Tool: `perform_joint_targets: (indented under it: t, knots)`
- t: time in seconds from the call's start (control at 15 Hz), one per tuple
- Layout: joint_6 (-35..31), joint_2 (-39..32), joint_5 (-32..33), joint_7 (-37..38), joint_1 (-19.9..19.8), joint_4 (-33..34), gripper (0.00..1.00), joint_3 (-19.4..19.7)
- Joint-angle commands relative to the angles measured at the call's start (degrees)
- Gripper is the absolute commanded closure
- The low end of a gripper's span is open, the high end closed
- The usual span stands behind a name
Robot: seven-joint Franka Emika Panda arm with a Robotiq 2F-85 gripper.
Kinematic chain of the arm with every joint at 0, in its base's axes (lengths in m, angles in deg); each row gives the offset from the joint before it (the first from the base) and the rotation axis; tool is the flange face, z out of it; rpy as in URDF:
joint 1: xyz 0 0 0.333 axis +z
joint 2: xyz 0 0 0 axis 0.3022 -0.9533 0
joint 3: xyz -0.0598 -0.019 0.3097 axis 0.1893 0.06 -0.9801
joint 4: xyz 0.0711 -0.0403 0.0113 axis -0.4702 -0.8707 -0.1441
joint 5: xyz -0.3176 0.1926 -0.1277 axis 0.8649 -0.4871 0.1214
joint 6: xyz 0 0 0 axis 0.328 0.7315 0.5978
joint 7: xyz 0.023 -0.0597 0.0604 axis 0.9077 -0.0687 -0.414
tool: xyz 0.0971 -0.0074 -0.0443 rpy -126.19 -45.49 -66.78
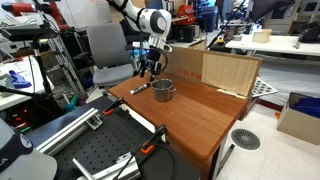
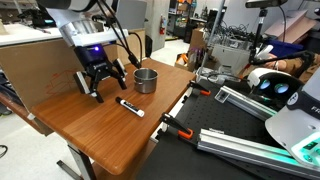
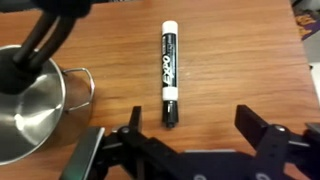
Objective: Take the marker out of the pot and put it on the desk
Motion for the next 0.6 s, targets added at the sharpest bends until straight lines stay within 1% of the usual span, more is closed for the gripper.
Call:
perform_joint_targets:
  t: [0.0, 0.27, 0.4, 0.53]
  knots:
    - [-2.4, 5.4, 0.3, -0.2, 0.7, -4.8, 0.0, 0.3]
    - [-7.2, 14.1, 0.2, -0.6, 0.7, -12.4, 0.0, -0.3]
    - [-11.8, 19.3, 0.4, -0.4, 0.8, -17.7, 0.0, -0.5]
    - [-19.2, 24.4, 1.3, 1.2, 1.4, -23.6, 0.0, -0.4]
